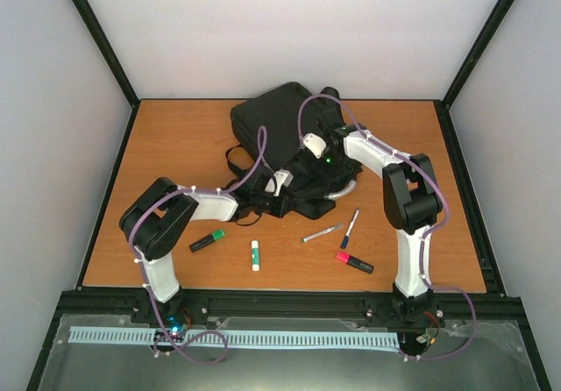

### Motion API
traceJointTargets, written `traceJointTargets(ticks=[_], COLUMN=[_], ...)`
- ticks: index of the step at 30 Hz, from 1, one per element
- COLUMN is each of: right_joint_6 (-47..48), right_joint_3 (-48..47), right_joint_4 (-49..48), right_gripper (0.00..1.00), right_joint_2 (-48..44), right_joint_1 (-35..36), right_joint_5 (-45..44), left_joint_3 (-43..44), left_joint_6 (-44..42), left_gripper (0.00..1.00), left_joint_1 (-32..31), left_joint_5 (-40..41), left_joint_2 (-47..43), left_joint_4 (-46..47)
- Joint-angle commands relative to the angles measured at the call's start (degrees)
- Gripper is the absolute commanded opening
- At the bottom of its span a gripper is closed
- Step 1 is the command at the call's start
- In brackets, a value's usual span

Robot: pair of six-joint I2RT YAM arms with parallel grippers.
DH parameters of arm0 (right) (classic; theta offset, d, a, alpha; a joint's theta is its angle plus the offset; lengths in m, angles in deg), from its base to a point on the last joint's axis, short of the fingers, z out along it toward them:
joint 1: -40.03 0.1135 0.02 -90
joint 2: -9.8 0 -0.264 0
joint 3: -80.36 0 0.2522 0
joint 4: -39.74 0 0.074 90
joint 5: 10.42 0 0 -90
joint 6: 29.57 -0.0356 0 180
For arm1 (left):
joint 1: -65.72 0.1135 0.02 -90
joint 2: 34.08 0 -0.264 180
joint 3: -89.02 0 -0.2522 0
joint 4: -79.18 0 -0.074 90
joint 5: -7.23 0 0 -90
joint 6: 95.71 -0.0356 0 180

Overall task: Pack the student bag
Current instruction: Zip the student bag at the center of the board.

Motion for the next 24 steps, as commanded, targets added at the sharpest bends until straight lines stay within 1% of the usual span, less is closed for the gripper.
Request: traceJointTargets(ticks=[1, 4, 6, 8, 11, 15, 17, 20, 22, 24], right_joint_6=[-1.12, -1.49, -1.93, -2.54, -2.98, -2.82, -2.93, -3.39, -3.79, -4.16], right_joint_3=[-0.11, 0.27, 0.90, 1.60, 3.78, 8.44, 10.98, 14.84, 17.76, 20.92], right_joint_4=[-2.46, -1.76, -1.48, -0.72, -0.17, -0.78, -0.71, -0.36, -0.88, -1.66], right_gripper=[0.44, 0.44, 0.44, 0.45, 0.49, 0.52, 0.53, 0.54, 0.54, 0.54], right_joint_2=[3.38, 2.51, 0.69, -1.77, -8.15, -17.23, -20.83, -24.73, -26.96, -28.82], right_joint_1=[1.28, 0.86, 0.02, -1.10, -2.09, -2.21, -2.21, -2.21, -2.22, -2.21], right_joint_5=[3.03, 3.49, 4.68, 6.04, 5.42, 4.00, 4.07, 4.35, 4.96, 5.74], left_joint_3=[3.50, 4.37, 4.32, 3.34, 1.73, -0.34, 0.18, 3.16, 5.52, 7.37], left_joint_6=[-0.33, -0.70, -1.47, -2.86, -4.12, -3.81, -2.52, 1.26, 4.85, 7.78], left_gripper=[0.01, 0.02, 0.06, 0.15, 0.30, 0.45, 0.51, 0.56, 0.59, 0.64], left_joint_1=[-2.87, -3.18, -3.18, -3.18, -3.16, -3.16, -2.95, -1.19, 1.06, 4.76], left_joint_5=[-2.57, -2.34, -0.72, 0.45, 1.95, 4.93, 8.60, 13.71, 16.60, 17.77], left_joint_2=[2.02, 2.28, 1.14, -1.00, -5.79, -14.35, -17.35, -19.61, -19.92, -20.04], left_joint_4=[0.11, -1.53, -3.99, -6.58, -11.45, -17.65, -20.73, -25.30, -27.63, -28.64])
